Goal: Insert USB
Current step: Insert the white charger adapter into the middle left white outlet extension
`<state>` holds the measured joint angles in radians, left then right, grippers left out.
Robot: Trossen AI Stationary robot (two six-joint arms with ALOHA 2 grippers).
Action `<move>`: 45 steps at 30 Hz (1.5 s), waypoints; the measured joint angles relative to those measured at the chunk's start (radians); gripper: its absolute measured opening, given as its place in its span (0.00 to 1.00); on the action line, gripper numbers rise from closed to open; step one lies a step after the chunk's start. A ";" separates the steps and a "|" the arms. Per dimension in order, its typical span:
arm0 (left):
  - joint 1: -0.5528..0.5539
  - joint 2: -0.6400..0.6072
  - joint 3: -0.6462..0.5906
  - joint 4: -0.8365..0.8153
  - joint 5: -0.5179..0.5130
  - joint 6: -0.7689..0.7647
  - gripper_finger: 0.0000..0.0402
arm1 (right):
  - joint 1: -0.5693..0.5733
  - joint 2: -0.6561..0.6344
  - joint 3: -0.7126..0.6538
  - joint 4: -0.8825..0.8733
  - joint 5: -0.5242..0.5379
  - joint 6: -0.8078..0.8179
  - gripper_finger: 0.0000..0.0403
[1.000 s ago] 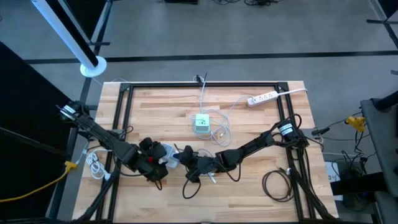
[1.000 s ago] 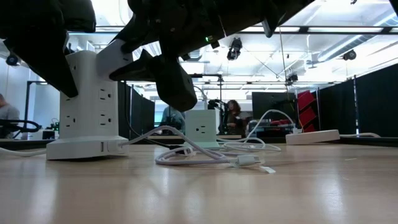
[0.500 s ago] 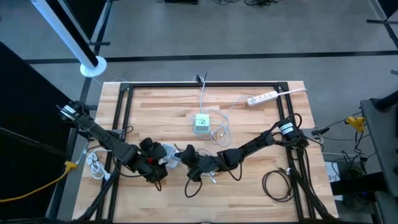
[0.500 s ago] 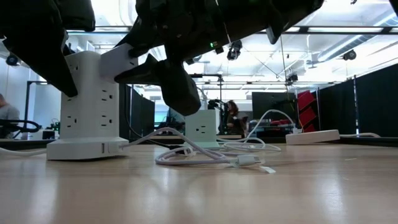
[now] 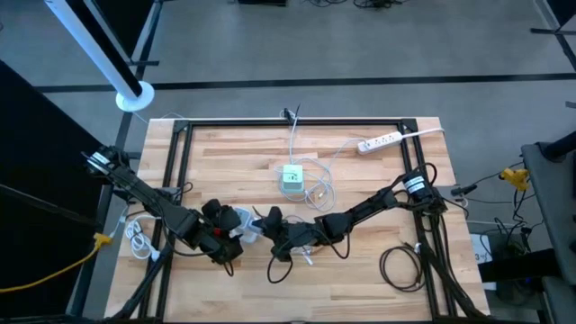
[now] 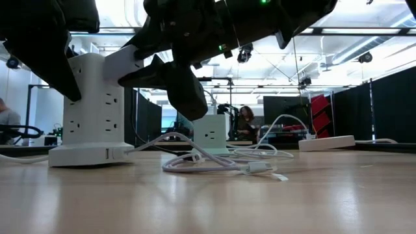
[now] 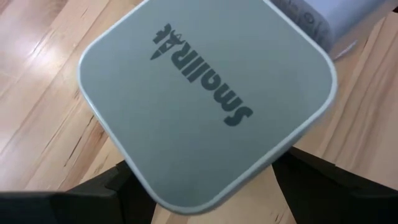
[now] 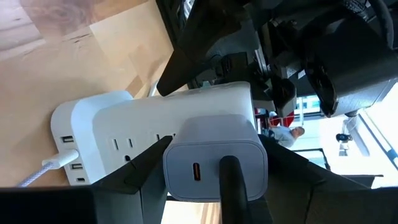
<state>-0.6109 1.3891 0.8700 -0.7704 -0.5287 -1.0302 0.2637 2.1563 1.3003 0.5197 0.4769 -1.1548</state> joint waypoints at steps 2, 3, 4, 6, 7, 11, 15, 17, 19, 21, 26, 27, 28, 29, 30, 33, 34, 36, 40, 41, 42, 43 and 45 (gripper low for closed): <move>0.000 0.000 0.000 0.000 0.001 0.000 0.68 | 0.000 0.000 0.000 0.000 -0.006 0.001 0.48; 0.000 0.000 0.000 0.000 0.001 0.000 0.68 | -0.002 0.000 0.000 0.000 -0.011 0.002 0.48; 0.000 0.000 0.000 0.000 0.001 0.000 0.68 | -0.003 0.000 0.000 0.000 -0.019 0.003 0.48; -0.001 0.000 0.000 -0.007 0.003 0.000 0.68 | -0.005 0.013 0.000 0.020 -0.028 -0.002 0.48; -0.002 0.000 0.000 -0.011 0.003 0.000 0.68 | -0.006 0.020 0.000 0.034 -0.025 -0.013 0.48; -0.002 -0.002 0.000 -0.027 0.006 0.001 0.68 | -0.008 0.073 0.000 0.149 0.002 -0.078 0.48; -0.002 -0.002 0.000 -0.024 0.007 0.002 0.68 | -0.008 0.093 -0.001 0.209 0.018 -0.135 0.48; -0.002 -0.002 0.000 -0.024 0.007 0.002 0.68 | -0.009 0.093 -0.001 0.213 0.016 -0.145 0.48; -0.002 -0.002 0.000 -0.024 0.007 0.001 0.68 | -0.013 0.093 -0.001 0.215 0.014 -0.162 0.48; -0.002 -0.002 0.000 -0.029 0.006 0.005 0.68 | -0.019 0.093 0.000 0.215 0.001 -0.169 0.48; -0.002 -0.002 0.000 -0.057 0.007 0.029 0.68 | -0.036 0.094 0.008 0.217 -0.032 -0.186 0.48; -0.002 -0.002 0.000 -0.062 0.007 0.033 0.68 | -0.039 0.094 0.010 0.215 -0.037 -0.193 0.48; -0.002 -0.002 0.000 -0.065 0.007 0.034 0.68 | -0.039 0.094 0.014 0.210 -0.035 -0.214 0.48; -0.002 -0.002 0.000 -0.066 0.007 0.034 0.68 | -0.040 0.093 0.017 0.206 -0.034 -0.237 0.48; -0.002 -0.002 0.000 -0.067 0.007 0.034 0.68 | -0.041 0.091 0.021 0.194 -0.035 -0.256 0.48; -0.002 -0.002 0.000 -0.079 0.008 0.034 0.68 | -0.044 0.082 0.051 0.115 -0.047 -0.266 0.48; -0.002 -0.002 0.000 -0.082 0.008 0.034 0.68 | -0.046 0.081 0.061 0.089 -0.058 -0.253 0.48; -0.002 -0.002 0.000 -0.088 0.010 0.034 0.68 | -0.049 0.080 0.068 0.071 -0.080 -0.214 0.48; -0.002 -0.002 0.000 -0.089 0.011 0.048 0.68 | -0.061 0.079 0.067 0.062 -0.175 -0.135 0.48; -0.002 -0.002 0.000 -0.090 0.011 0.051 0.68 | -0.063 0.079 0.067 0.062 -0.188 -0.124 0.48; -0.002 -0.002 0.000 -0.091 0.011 0.052 0.68 | -0.064 0.079 0.067 0.062 -0.193 -0.121 0.49; -0.002 -0.002 0.000 -0.090 0.012 0.053 0.68 | -0.065 0.079 0.067 0.062 -0.192 -0.120 0.49; -0.002 -0.002 0.000 -0.090 0.012 0.053 0.68 | -0.065 0.079 0.067 0.063 -0.175 -0.134 0.49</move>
<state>-0.6125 1.3872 0.8700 -0.8599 -0.5171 -0.9768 0.1986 2.2349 1.3670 0.5830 0.3023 -1.2892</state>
